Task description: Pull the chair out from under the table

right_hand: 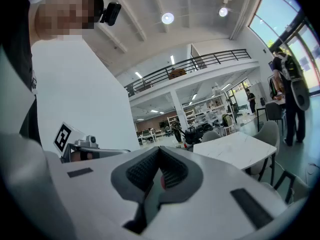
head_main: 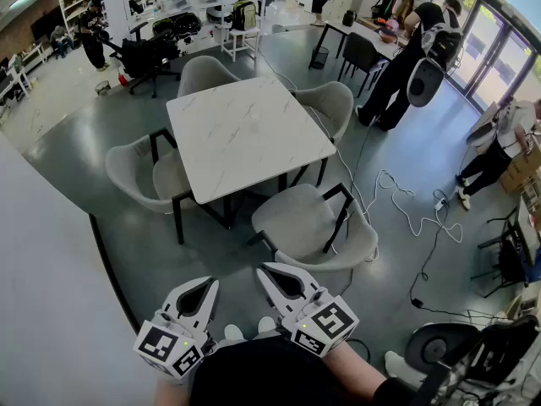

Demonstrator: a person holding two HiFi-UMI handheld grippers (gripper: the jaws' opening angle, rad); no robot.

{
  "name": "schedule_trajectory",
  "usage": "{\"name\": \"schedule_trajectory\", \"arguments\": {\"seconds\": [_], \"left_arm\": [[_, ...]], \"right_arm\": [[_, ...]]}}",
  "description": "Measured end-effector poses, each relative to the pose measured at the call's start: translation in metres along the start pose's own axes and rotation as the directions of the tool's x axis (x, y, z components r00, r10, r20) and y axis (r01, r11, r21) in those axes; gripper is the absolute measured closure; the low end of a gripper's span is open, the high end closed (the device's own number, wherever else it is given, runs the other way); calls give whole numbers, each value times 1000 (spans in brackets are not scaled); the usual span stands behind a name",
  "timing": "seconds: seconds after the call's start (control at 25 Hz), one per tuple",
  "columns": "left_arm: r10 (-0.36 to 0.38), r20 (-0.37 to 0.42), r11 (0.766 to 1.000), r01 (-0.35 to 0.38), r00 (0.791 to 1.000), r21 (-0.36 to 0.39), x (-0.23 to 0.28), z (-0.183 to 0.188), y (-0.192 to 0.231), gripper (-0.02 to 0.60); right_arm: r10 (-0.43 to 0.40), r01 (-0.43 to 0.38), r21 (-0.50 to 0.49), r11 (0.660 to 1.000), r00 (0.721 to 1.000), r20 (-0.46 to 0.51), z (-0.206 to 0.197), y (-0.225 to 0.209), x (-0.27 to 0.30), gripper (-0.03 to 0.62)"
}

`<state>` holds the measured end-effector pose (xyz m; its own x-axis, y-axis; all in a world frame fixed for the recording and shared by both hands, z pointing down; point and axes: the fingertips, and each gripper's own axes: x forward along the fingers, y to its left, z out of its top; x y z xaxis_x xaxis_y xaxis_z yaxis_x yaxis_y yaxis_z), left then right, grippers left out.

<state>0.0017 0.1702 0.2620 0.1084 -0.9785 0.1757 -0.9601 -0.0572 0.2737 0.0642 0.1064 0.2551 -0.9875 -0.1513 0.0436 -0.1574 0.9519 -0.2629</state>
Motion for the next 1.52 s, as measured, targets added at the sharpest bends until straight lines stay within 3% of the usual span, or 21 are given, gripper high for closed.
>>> {"name": "schedule_trajectory", "arguments": {"seconds": [0.84, 1.52], "left_arm": [[23, -24, 1000, -23, 999, -1, 28, -5, -19, 577], [-36, -49, 999, 37, 998, 15, 47, -13, -38, 577]], "right_arm": [[26, -27, 22, 999, 1000, 3, 4, -29, -14, 582], [-19, 18, 38, 999, 999, 32, 5, -42, -32, 581]]}}
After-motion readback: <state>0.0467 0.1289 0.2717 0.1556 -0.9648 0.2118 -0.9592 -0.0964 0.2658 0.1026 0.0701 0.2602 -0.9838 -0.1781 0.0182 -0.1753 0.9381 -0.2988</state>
